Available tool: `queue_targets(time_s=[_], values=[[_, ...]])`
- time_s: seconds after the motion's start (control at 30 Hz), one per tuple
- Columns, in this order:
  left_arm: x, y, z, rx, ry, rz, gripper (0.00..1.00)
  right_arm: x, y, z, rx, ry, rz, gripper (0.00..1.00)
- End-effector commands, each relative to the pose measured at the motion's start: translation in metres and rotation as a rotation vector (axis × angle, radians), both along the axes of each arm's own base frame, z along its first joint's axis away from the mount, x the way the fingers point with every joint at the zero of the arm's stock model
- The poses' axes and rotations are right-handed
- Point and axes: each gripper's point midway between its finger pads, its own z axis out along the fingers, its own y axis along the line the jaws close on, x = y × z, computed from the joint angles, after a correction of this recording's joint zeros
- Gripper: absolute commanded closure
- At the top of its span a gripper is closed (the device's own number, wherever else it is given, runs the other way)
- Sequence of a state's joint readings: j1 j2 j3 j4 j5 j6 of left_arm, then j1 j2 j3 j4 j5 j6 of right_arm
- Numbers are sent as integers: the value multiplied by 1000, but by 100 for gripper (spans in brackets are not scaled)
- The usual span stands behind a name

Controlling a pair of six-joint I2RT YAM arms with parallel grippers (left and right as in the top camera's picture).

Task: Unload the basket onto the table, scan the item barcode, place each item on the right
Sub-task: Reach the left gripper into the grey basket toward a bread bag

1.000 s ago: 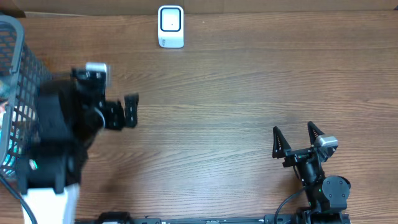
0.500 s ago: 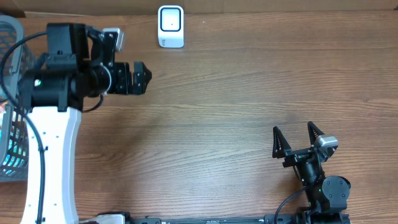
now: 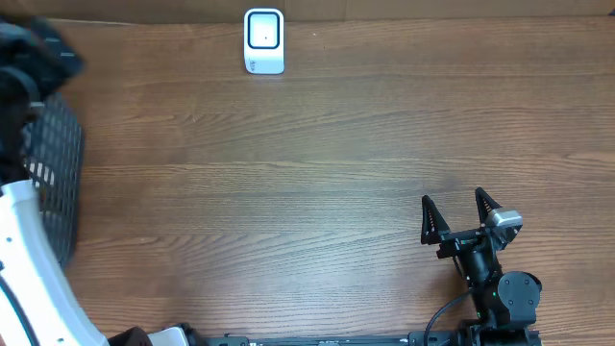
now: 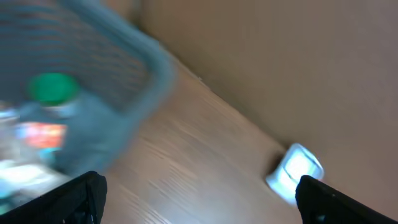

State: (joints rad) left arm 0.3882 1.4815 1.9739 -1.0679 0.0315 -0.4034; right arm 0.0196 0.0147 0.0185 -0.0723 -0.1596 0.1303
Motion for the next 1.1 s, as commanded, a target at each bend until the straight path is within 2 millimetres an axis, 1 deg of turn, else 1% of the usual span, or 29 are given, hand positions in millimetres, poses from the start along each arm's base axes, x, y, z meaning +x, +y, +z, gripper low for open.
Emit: queue_targets(time_s=[0.0,0.07,0.17,0.27,0.4,0.53,0.57,0.7,0.8,0.9,1.0,1.07], values=[[-36,66,5,-20,-23,314,1,0,-1,-2,-1,-5,-3,0],[-50,94,-5,-51,-7,433,1,0,-1,-2,-1,-5,-3,0],[-58,120,-28,-87,54,507,4,0,-1,-2,-1,-5,-3,0],[-60,139,-63,-131,159,551,6,0,-1,-2,-1,-5,-3,0],[-58,160,-122,-209,320,585,9,0,-1,-2,-1,-5,-3,0],[-53,176,-171,-262,437,601,10,0,-1,-2,-1,-5,-3,0],[-53,180,-190,-273,491,611,10,0,-1,-2,-1,-5,-3,0],[-54,185,-226,-291,597,623,12,0,-1,-2,-1,-5,-3,0],[-57,189,-247,-295,664,636,14,0,-1,-2,-1,-5,-3,0],[-63,193,-265,-284,730,656,16,0,-1,-2,-1,-5,-3,0],[-66,196,-275,-275,767,667,16,0,-1,-2,-1,-5,-3,0],[-67,197,-282,-275,785,669,20,0,-1,-2,-1,-5,-3,0]])
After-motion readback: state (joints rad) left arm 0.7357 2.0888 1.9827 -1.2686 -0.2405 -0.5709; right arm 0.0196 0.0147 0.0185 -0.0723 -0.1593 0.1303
